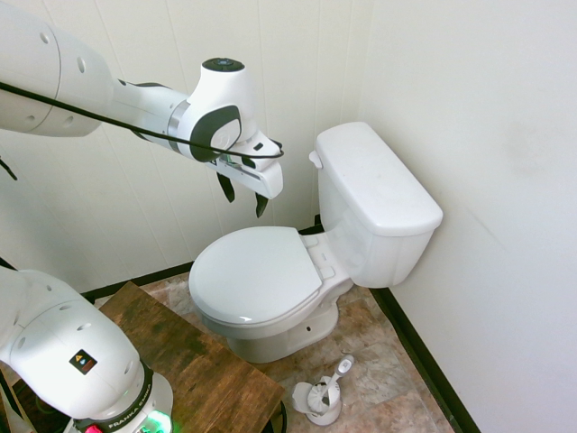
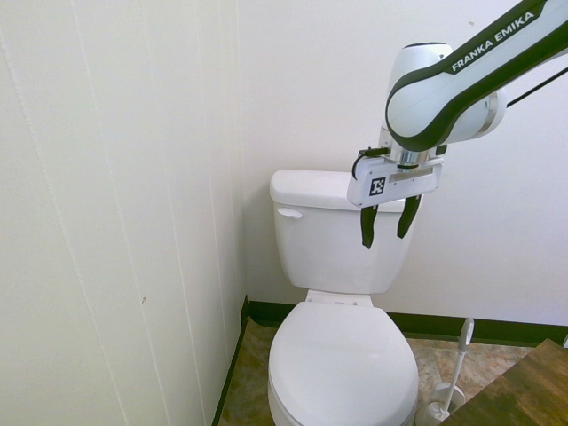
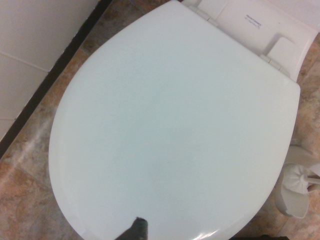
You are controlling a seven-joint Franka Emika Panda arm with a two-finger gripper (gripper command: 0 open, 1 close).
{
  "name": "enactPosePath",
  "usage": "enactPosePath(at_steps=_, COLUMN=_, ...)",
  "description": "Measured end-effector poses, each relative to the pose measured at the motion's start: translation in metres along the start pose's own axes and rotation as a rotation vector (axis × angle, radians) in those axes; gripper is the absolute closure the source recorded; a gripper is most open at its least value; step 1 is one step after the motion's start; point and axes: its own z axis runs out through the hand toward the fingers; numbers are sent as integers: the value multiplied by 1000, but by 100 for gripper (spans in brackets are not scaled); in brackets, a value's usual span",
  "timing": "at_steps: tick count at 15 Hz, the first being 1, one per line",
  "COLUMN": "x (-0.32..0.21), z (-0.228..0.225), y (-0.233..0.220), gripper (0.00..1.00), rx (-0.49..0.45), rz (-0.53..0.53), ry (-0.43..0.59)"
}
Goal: Flush the toilet
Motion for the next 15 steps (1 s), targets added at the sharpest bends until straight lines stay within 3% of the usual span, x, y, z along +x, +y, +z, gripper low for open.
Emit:
enactPosePath(at_steps=4, x=4, z=3, y=-14, gripper=0, rx=14, rz=27, ry=4)
enactPosePath(at_steps=12, x=68, z=30, y=-150, gripper=0, rx=204, rz=298, ry=160)
enactPosePath(at_steps=13, x=79, z=36, y=-160, gripper=100, rx=208, rz=328, ry=178)
enactPosePath(at_steps=15, x=96, z=47, y=-176, gripper=100, rx=212, rz=380, ry=201)
